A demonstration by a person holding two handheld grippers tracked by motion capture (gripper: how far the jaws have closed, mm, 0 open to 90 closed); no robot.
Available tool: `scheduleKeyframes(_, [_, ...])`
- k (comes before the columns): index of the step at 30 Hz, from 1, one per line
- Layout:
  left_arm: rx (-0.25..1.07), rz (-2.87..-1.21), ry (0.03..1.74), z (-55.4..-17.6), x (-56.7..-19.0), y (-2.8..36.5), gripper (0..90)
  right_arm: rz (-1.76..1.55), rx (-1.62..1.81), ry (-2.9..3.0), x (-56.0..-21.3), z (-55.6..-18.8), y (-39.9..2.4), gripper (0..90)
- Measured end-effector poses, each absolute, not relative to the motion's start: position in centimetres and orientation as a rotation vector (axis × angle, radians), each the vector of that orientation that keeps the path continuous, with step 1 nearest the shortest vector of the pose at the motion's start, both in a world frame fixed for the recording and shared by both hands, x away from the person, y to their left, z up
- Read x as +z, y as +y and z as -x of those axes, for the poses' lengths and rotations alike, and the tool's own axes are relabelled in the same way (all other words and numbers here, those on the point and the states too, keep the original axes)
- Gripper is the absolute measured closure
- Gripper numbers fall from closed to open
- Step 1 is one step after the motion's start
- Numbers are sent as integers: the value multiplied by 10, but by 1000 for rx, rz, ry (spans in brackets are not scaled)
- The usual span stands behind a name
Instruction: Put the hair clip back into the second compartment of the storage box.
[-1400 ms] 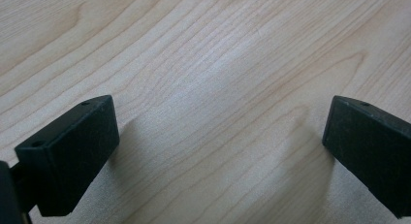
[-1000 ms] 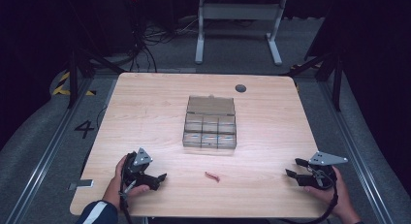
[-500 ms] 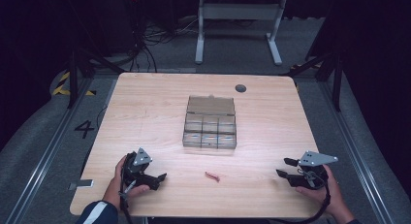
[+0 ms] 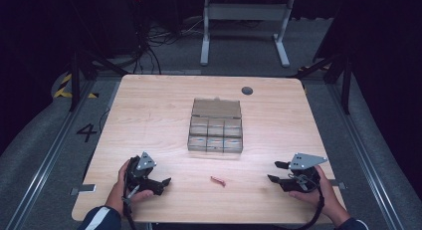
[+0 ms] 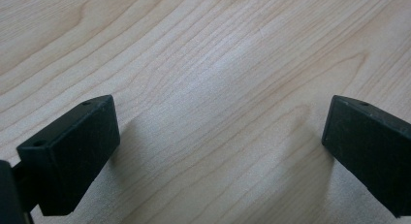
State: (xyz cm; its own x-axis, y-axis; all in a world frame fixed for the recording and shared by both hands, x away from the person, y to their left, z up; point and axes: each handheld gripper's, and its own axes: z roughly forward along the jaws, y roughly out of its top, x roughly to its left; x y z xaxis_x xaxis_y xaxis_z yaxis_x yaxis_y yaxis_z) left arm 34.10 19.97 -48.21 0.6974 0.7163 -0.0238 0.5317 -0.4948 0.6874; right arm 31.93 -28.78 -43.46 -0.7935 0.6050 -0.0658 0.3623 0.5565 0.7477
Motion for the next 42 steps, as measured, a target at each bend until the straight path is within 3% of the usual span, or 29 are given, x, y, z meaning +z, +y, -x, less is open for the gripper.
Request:
scheduleKeyframes(4, [347, -2217, 949, -341, -482, 200, 6, -756, 1081, 2504, -434, -321, -273, 527])
scheduleKeyframes(14, [347, -2215, 951, -341, -482, 200, 6, -652, 1075, 2565, -434, -325, -235, 563])
scheduleKeyframes(23, [347, -2218, 948, -341, -482, 200, 6, -554, 1090, 2617, -435, -329, -194, 570])
scheduleKeyframes(42, [347, -2217, 950, -341, -482, 200, 6, -475, 1090, 2677, -448, -329, -158, 611])
